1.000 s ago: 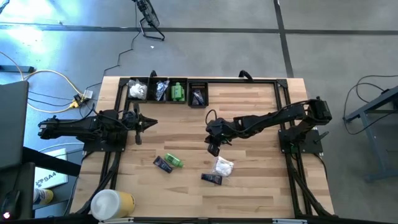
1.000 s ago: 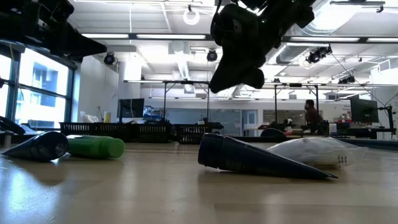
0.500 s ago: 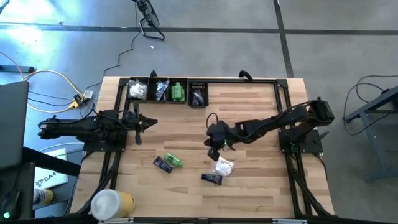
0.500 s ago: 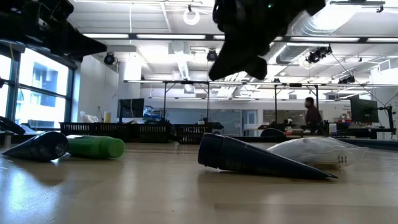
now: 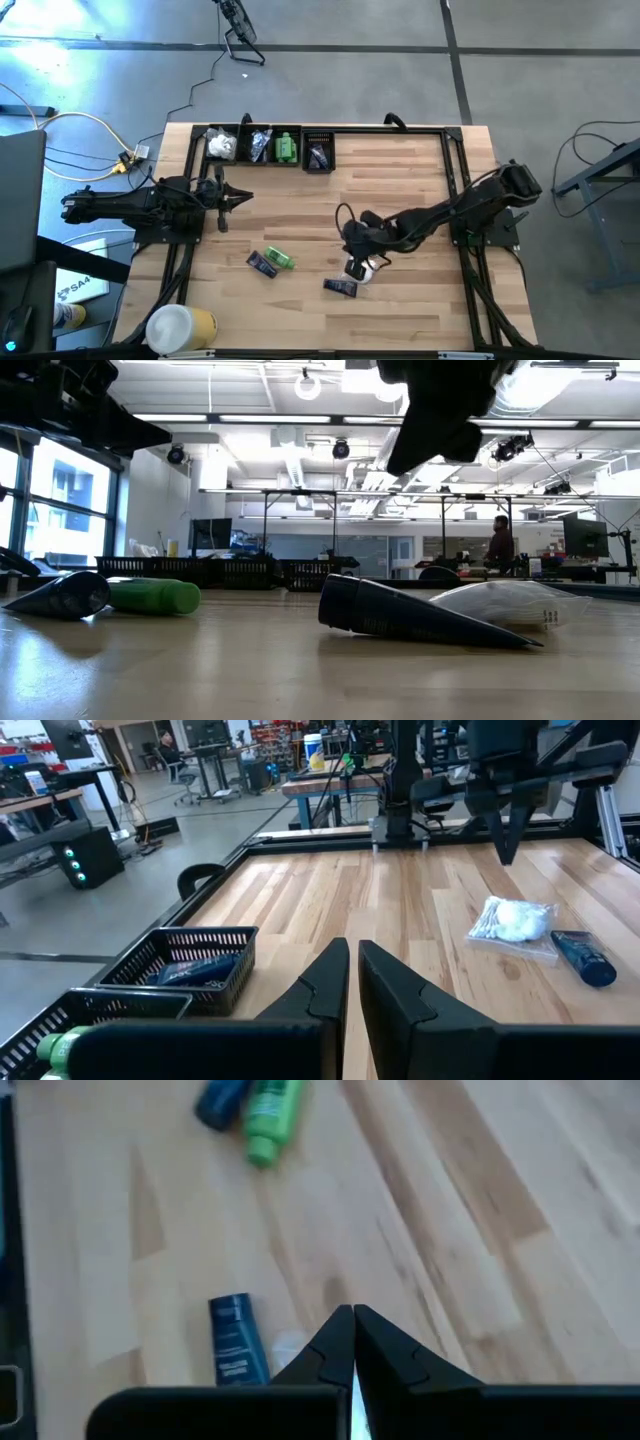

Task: Pick & Place Travel size toiletries
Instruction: Put the cotton pack into the left black bin

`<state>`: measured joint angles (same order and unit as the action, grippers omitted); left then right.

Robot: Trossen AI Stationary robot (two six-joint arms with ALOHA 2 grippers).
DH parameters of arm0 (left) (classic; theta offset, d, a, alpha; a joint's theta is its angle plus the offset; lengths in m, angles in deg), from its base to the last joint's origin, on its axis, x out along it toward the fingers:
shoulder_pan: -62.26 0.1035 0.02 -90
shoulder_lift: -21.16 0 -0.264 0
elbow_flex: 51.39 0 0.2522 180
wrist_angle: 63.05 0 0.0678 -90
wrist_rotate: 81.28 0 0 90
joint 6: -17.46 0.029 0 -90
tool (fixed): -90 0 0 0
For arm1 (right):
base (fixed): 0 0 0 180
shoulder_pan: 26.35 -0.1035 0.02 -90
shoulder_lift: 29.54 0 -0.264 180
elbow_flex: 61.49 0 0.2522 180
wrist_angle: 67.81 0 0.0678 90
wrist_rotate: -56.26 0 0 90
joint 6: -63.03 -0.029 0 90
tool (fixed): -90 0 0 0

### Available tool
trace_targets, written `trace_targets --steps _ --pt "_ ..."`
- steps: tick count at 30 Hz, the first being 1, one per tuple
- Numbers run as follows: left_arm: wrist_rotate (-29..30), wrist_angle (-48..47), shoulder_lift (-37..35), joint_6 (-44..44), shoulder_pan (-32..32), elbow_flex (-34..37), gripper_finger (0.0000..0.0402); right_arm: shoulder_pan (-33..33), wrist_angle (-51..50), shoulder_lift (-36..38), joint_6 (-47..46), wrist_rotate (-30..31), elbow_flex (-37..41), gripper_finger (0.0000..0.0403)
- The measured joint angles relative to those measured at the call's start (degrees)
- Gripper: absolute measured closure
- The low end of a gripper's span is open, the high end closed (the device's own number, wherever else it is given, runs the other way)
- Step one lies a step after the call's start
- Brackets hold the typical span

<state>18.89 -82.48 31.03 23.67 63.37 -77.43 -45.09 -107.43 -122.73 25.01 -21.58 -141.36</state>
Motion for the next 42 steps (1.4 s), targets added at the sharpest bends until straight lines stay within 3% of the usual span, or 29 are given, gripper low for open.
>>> trace_targets --steps 7,18,23,35,42 --pt "-0.17 -0.66 0.02 -0.02 0.0 0.0 0.038 -3.95 -5.88 0.0 -5.69 9.97 0.0 0.0399" --pt "-0.13 -0.51 0.01 0.0 0.0 0.0 0.038 -6.08 -15.73 0.0 -25.02 6.22 0.02 0.0376" --pt "-0.11 -0.5 0.02 -0.01 0.0 0.0 0.038 -6.04 -16.5 0.0 -31.58 5.68 0.02 0.0325" --pt "0.08 -0.48 0.02 -0.04 0.0 0.0 0.038 -6.04 -17.62 0.0 -45.09 5.81 0.02 0.0144" --pt "0.07 -0.48 0.02 -0.07 0.0 0.0 0.038 -6.58 -18.65 0.0 -50.29 5.83 0.04 0.0104"
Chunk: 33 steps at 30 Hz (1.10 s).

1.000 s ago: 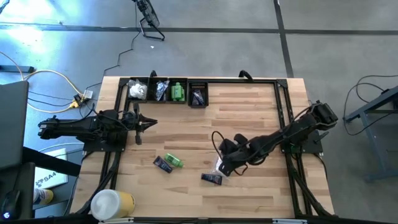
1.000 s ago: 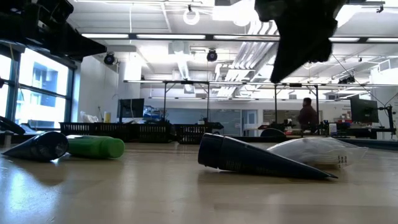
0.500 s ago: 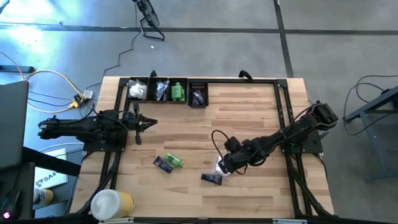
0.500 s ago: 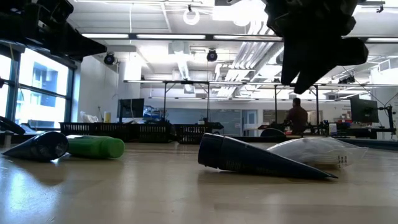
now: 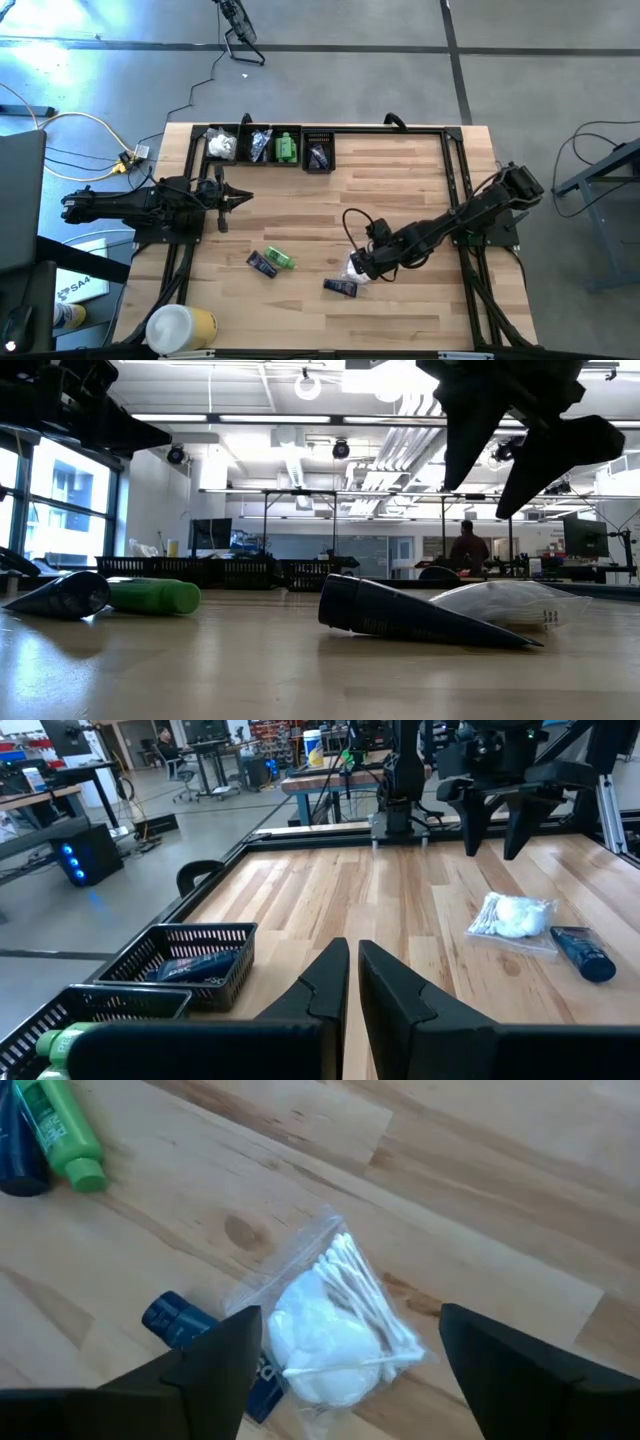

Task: Pick & Place Travel size toiletries
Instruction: Put the cotton pack into the left black bin

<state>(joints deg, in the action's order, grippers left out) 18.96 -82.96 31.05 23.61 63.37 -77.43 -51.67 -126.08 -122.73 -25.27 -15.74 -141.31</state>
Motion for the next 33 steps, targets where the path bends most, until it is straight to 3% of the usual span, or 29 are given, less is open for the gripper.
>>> trace_targets --steps 10,16,25,33 --pt "-0.02 0.0 -0.01 -0.02 0.0 0.0 0.038 -4.54 0.3 -0.02 -11.47 1.62 3.36 0.0109" --pt "-0.04 -0.01 0.0 -0.02 0.0 0.0 0.038 -7.37 6.45 -0.02 -21.05 1.55 9.48 0.011" --pt "-0.31 0.0 0.0 -0.04 0.0 0.0 0.038 -8.16 27.76 -0.04 -22.3 3.68 20.14 0.011" --pt "-0.24 0.0 -0.01 -0.02 0.0 0.0 0.038 -7.91 29.13 -0.04 -24.4 3.58 22.36 0.011"
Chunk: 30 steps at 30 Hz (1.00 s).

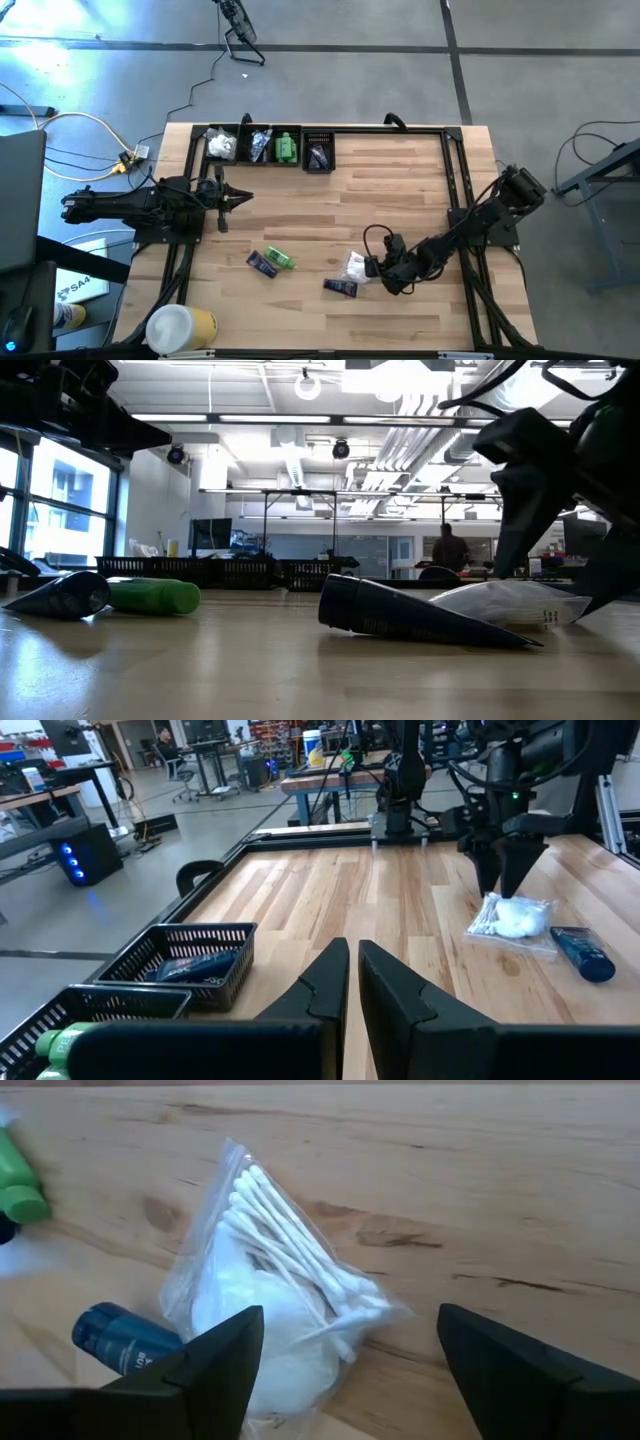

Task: Pick & Place Travel size toiletries
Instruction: Put the cotton pack into the left black bin

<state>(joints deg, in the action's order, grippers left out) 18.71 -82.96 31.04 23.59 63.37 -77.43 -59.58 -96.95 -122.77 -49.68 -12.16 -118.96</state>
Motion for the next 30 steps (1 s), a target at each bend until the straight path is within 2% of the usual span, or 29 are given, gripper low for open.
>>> trace_targets --steps 6,11,20,24,30 --pt "0.03 0.0 0.01 0.0 0.0 0.0 0.038 0.02 1.33 0.0 1.69 2.58 0.02 0.011" --pt "0.06 -0.01 0.01 0.0 0.0 0.0 0.038 0.72 2.66 -1.81 1.99 2.49 -0.1 0.011" --pt "0.29 0.0 -0.01 0.01 0.0 0.0 0.038 1.14 9.48 -4.24 6.57 4.53 -0.09 0.0114" --pt "0.28 0.0 0.01 0.0 0.0 0.0 0.038 1.17 9.98 -4.28 7.56 3.84 -0.04 0.0141" --pt "0.25 0.0 -0.01 0.0 0.0 0.0 0.038 1.18 9.98 -4.38 7.54 3.52 0.02 0.0204"
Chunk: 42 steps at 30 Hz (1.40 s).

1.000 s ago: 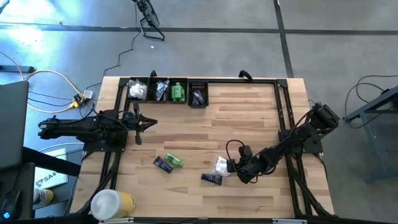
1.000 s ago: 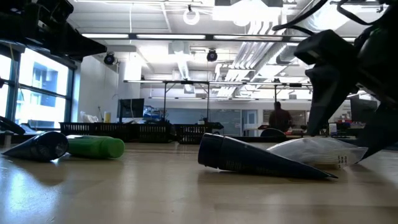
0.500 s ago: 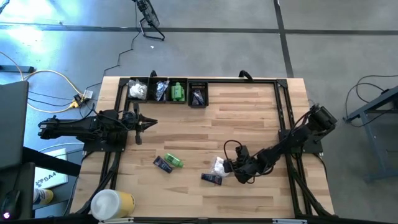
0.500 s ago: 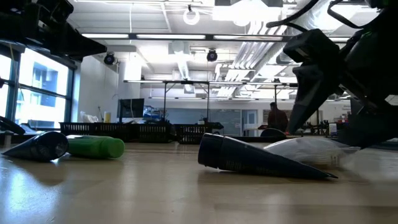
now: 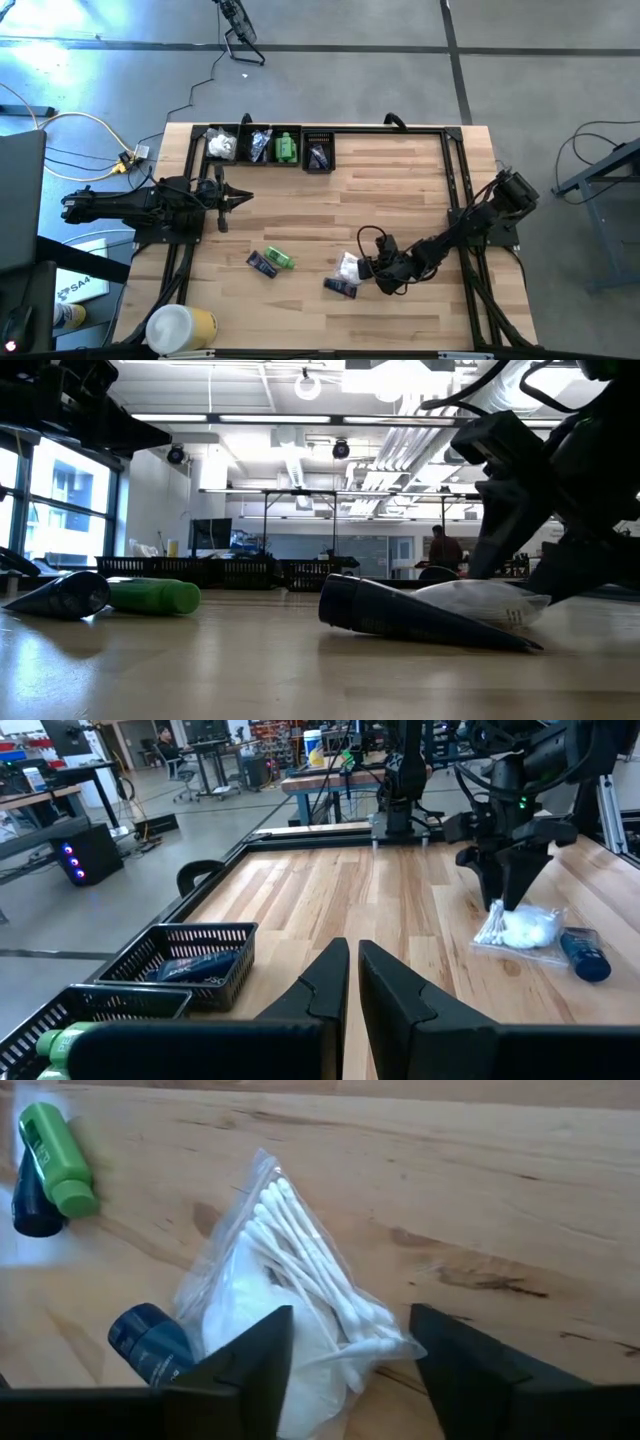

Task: Pick & Place Travel size toiletries
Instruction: Put the cotton pack into the left black bin

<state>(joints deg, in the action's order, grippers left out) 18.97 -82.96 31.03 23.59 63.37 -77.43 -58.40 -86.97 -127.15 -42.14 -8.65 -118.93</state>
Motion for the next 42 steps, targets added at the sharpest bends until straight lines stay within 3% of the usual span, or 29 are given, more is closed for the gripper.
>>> trace_targets --steps 18,30,42 --pt "-0.05 0.0 0.01 0.02 0.0 0.0 0.038 0.32 0.17 -0.02 2.41 0.24 0.0 0.0392" --pt "-0.29 0.0 0.02 0.02 0.0 0.0 0.038 0.35 3.21 0.46 8.33 1.58 -0.02 0.0399" --pt "-0.18 0.0 0.01 0.02 0.0 0.0 0.038 0.73 2.59 7.33 18.1 17.59 -0.04 0.04"
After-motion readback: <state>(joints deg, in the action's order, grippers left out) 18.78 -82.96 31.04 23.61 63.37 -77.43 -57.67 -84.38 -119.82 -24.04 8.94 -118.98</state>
